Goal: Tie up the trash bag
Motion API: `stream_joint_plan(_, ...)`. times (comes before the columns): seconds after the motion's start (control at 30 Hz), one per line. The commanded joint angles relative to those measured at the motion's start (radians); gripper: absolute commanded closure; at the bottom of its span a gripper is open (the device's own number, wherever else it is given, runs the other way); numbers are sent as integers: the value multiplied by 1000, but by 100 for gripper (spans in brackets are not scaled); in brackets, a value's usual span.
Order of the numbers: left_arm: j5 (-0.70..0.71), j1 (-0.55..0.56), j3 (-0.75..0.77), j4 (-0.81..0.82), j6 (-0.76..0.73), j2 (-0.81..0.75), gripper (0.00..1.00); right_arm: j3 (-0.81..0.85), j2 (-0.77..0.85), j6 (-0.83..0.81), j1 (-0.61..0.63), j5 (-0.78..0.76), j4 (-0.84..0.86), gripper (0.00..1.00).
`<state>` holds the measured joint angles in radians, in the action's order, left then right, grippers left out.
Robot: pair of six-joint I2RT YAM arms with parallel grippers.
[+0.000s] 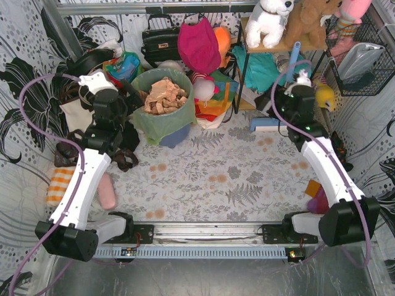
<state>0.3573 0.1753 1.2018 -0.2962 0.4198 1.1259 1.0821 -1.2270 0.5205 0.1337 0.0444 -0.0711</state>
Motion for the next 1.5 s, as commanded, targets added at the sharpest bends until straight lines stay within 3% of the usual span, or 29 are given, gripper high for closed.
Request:
stream_joint_plan(0.0, -57, 4, 128, -130, 50, 69, 2, 154, -90, 15, 114, -1, -85, 18)
stream_joint_plan(0.2, 26, 6, 323, -357, 99, 203, 2, 333, -216, 19, 220, 0, -111, 18)
stream_joint_plan(0.43, 22, 6, 352, -385, 105, 225, 14, 480, -346, 51, 294, 44, -91, 21)
stream_joint_plan(0.53, 15, 6, 359, -394, 104, 236, 27, 562, -415, 65, 325, 58, -122, 23)
stream_joint_plan(0.77, 37, 4, 374, -422, 110, 269, 30, 849, -605, 86, 381, 8, -289, 34)
stream_joint_plan(0.93, 80, 4, 382, -454, 130, 290, 44, 983, -704, 84, 405, -22, -347, 42)
stream_joint_plan(1.13, 84, -3, 405, -442, 125, 317, 46, 1123, -804, 92, 422, -22, -395, 47)
stream_joint_plan(1.33, 72, -26, 401, -427, 137, 333, 47, 1297, -918, 84, 437, -2, -479, 61)
stream_joint_plan(1.47, 62, -46, 387, -412, 136, 339, 48, 1330, -951, 92, 443, 5, -473, 62)
